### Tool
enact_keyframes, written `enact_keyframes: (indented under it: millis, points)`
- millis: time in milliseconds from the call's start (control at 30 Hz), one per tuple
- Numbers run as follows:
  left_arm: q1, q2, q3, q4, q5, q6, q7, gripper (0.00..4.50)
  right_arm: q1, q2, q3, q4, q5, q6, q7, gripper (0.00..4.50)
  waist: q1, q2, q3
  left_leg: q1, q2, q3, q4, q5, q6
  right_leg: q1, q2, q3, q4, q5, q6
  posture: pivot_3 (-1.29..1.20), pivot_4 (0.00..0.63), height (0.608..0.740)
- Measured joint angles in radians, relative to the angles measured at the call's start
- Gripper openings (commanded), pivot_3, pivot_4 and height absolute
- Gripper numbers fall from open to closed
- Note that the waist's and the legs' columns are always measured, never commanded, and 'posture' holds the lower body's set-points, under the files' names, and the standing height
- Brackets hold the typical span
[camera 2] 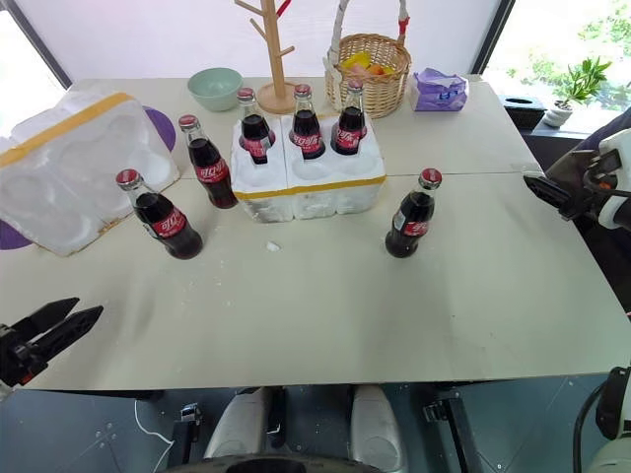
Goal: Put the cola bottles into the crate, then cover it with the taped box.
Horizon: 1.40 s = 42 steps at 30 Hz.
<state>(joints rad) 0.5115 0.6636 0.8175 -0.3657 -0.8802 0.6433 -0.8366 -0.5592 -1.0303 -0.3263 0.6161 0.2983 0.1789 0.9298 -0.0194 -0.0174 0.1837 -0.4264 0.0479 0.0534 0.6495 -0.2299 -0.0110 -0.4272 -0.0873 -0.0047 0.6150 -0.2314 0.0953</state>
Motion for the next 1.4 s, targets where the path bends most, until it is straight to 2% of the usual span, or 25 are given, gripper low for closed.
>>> enact_keyframes:
  millis: [333,433,467,633,767,933,1067,1200,1400]
  points:
    - [-0.056,0.009,0.003,0.012,-0.032,0.054,0.081,3.42,0.0,0.003,0.0,0.0,0.002,0.0,-0.001,4.5,0.0,0.0,0.0,0.0,0.0,0.0,0.0,0.0,0.0,0.0,0.0,0.0,0.001,0.0,0.0,0.0,0.15,0.74]
    - [-0.07,0.014,0.003,0.015,-0.047,0.07,0.081,4.3,0.001,0.01,-0.007,-0.001,0.024,0.027,0.011,4.5,0.0,0.0,0.0,0.0,0.0,0.0,0.0,0.0,0.0,0.0,0.001,0.0,0.001,0.0,0.0,0.0,0.15,0.74]
    - [-0.08,0.015,0.003,0.017,-0.047,0.07,0.081,4.47,0.003,0.011,-0.007,-0.004,0.033,0.038,0.022,4.5,0.0,0.0,0.0,0.0,0.0,0.0,0.0,0.0,0.0,0.0,0.001,0.0,0.001,0.0,0.0,0.0,0.15,0.74]
    - [-0.142,0.029,-0.031,0.008,-0.033,0.058,0.081,4.47,0.05,0.013,-0.011,-0.118,0.094,0.103,0.12,4.5,0.004,0.0,0.0,0.0,0.0,0.0,0.0,0.0,0.0,0.0,0.001,0.0,0.001,0.0,0.0,0.0,0.15,0.74]
    - [-0.223,0.058,-0.071,0.0,-0.035,0.06,0.079,4.47,0.097,-0.058,-0.023,-0.254,0.171,0.227,0.236,4.5,0.008,0.002,0.0,0.0,0.0,0.001,0.001,0.0,0.0,0.0,0.001,0.001,0.002,0.0,0.0,0.0,0.15,0.74]
    - [-0.336,0.116,-0.174,0.018,-0.013,0.063,0.062,4.47,0.169,-0.176,-0.139,-0.451,0.296,0.411,0.334,4.5,0.007,0.002,0.0,0.001,0.001,0.0,0.0,0.0,0.0,0.0,0.002,0.001,0.002,0.0,0.0,0.0,0.15,0.74]
    - [-0.467,0.151,-0.248,0.109,0.041,0.04,0.039,4.47,0.288,-0.189,-0.274,-0.708,0.467,0.622,0.394,4.5,0.008,0.002,0.0,0.001,0.003,0.0,0.0,0.0,0.0,0.0,0.004,0.001,0.002,0.0,0.0,0.0,0.15,0.74]
    - [-0.562,0.151,-0.314,0.174,0.086,0.015,0.032,4.47,0.341,-0.181,-0.426,-0.904,0.627,0.79,0.361,4.5,0.009,0.002,0.0,0.001,0.003,0.0,0.0,0.0,0.0,0.0,0.004,0.001,0.002,0.0,0.0,0.0,0.15,0.74]
    - [-0.707,0.112,-0.428,0.301,0.175,-0.059,0.014,4.47,0.389,-0.14,-0.555,-1.096,0.85,0.94,0.242,4.5,0.017,0.001,0.0,0.001,0.003,0.0,0.001,0.0,0.0,0.001,0.004,0.001,0.002,0.001,0.0,0.0,0.15,0.74]
